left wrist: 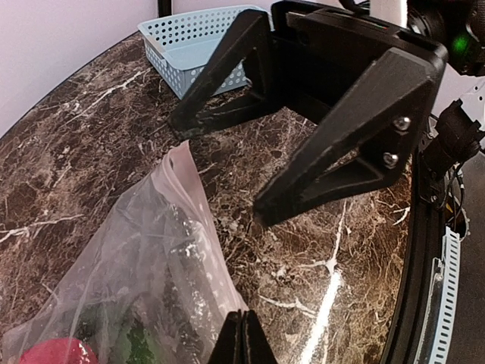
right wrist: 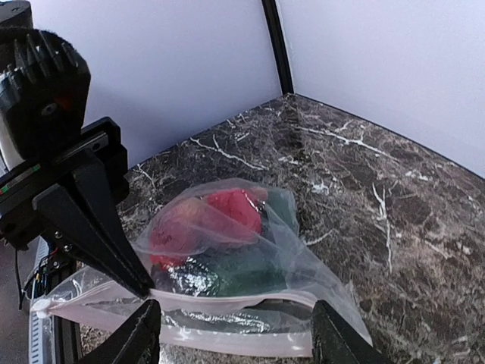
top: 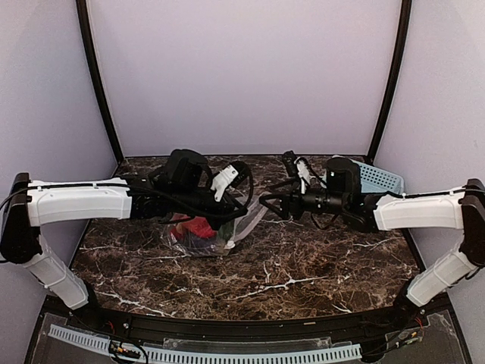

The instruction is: Open the zip-top bag and remove the fake food

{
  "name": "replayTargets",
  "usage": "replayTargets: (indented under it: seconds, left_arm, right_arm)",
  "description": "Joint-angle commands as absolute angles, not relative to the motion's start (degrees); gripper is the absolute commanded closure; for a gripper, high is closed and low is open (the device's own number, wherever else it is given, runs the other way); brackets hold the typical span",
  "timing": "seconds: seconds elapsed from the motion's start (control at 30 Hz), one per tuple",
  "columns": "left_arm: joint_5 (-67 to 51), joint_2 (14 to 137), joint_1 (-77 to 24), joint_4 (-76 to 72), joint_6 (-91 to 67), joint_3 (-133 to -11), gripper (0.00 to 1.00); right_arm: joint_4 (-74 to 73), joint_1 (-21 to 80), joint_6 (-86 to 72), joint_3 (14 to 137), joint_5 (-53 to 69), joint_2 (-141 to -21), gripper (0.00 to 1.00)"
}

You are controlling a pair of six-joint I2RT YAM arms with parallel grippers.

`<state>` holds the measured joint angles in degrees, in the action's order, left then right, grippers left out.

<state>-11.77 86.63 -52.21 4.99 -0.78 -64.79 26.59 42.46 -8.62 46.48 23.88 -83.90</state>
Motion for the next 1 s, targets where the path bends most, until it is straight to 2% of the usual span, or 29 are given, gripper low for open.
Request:
replayTargets:
  seconds: [0.0, 0.3, 0.83, 0.97]
  left_arm:
    - [-14.0, 88.2, -52.4, -1.4, -3.4, -66.8, 0.99]
    - [-14.4, 90.1, -52.6, -5.1, -4.6, -66.4, 0.99]
    - [-13.3, 90.8, -53.5, -5.9, -3.9, -65.8, 0.99]
    - [-12.9, 90.8, -53.4, -5.8, -3.5, -65.7, 0.99]
  right_arm:
    - [23.6, 42.1, -17.2, 40.7, 19.8, -79.7, 0.35]
    - [30.5, 42.1, -37.6, 33.3, 19.0, -80.4, 0.39]
    - [44.1, 42.0, -48.3, 39.5, 25.9, -97.3, 0.44]
    - [49.7, 42.1, -51.6, 40.8, 28.7, -101.6, 0.55]
